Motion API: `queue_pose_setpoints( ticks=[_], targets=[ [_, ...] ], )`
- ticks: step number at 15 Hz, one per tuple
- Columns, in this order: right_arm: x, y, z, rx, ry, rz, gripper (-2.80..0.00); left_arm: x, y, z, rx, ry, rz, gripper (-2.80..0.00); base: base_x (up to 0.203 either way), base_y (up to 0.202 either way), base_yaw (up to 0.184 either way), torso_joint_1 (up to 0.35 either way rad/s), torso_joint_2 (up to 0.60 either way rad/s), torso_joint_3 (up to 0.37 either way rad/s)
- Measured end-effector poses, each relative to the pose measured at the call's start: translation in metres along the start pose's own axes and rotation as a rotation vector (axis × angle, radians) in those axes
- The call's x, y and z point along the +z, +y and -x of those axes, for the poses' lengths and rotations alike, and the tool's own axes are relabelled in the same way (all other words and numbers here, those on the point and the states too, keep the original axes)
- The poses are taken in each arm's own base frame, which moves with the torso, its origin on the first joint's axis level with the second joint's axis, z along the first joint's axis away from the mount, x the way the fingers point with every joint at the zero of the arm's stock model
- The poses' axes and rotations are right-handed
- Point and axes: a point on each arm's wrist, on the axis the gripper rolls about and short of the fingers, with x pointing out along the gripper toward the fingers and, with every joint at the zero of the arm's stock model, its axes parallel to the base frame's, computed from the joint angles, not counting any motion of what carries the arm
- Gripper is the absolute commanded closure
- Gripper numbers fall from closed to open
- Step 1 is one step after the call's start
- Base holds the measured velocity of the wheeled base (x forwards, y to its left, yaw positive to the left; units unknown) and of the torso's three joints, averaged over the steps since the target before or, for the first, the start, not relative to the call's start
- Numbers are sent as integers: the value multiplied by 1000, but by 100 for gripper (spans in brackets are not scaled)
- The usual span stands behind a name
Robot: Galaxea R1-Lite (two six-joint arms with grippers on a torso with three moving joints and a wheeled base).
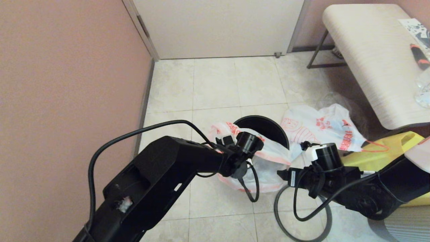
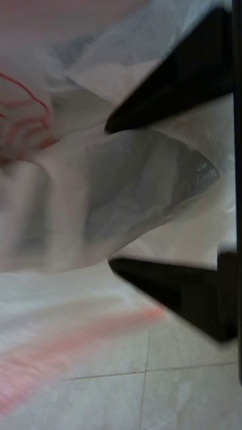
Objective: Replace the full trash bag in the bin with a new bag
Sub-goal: Put the new garbage bag on the trash can
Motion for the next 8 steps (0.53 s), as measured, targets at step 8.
queue_pose_setpoints(
  ticks=[8],
  targets=[
    [-11,11,24,57,19,38,-280,17,7,9,20,-8,15,0,0,0,0,0,0,0]
  ],
)
